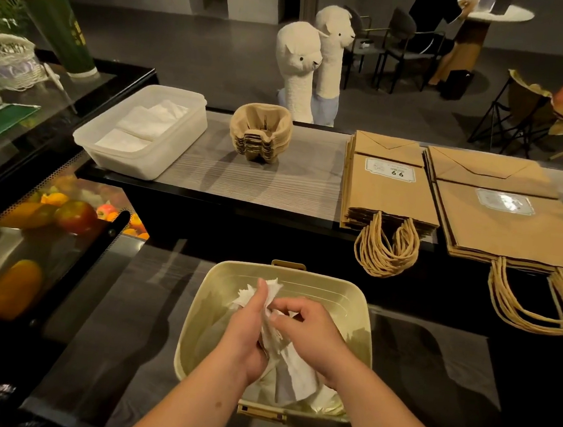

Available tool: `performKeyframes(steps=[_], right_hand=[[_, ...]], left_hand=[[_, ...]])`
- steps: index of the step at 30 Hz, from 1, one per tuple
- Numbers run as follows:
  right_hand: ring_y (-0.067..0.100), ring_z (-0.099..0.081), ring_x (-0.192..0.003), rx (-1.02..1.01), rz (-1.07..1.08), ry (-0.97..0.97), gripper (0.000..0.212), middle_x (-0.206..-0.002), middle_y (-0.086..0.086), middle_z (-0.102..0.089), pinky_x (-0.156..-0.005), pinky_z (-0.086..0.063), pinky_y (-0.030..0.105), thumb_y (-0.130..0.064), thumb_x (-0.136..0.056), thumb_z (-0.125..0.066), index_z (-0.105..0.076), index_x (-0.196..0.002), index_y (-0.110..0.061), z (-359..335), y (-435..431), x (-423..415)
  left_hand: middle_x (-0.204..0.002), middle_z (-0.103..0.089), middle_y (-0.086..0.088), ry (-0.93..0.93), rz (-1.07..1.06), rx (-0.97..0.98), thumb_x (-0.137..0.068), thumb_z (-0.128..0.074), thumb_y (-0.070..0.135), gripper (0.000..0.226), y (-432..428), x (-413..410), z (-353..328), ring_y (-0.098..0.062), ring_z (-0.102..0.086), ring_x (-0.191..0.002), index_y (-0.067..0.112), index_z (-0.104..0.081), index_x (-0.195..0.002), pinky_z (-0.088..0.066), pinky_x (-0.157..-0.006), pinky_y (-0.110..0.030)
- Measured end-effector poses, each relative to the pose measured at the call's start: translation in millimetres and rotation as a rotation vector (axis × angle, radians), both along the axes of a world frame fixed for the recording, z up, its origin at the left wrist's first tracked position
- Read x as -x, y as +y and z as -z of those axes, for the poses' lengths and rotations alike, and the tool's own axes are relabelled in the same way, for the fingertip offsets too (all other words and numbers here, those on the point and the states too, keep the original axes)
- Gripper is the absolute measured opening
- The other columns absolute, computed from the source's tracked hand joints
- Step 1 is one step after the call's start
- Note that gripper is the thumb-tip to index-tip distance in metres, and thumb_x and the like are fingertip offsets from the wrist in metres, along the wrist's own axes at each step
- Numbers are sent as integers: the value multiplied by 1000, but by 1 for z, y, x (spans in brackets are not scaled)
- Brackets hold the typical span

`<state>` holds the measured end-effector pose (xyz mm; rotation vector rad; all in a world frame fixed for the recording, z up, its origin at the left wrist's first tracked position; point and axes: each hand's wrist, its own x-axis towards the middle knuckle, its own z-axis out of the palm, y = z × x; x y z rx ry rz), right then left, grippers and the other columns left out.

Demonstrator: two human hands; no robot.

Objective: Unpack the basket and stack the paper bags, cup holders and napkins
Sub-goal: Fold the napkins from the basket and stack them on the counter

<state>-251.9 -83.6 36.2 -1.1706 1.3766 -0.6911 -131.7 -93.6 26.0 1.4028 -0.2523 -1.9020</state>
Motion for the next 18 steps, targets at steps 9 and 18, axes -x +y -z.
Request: performKeyframes(steps=[9,18], right_hand=[[37,-68,-100,-225,295,-370,27,-112,20,-72,-90,-57,51,-2,-92,-58,-77,-103,-18,-7,-10,40],[15,-57,-64,-454,351,-735,13,-87,10,-65,-69,-50,31,-14,-95,-61,-72,-93,-6,-3,-4,33]], left_hand=[[-113,-72,-20,302,-47,71,-87,-65,36,46,5,-22,5,-38,-71,-100,0,-74,-113,-47,-103,-52],[-105,-70,-23,366,-28,1,-92,-55,27,33,6,-5,-2,-39,-69,-92,1,-66,-110,-50,-96,-51]])
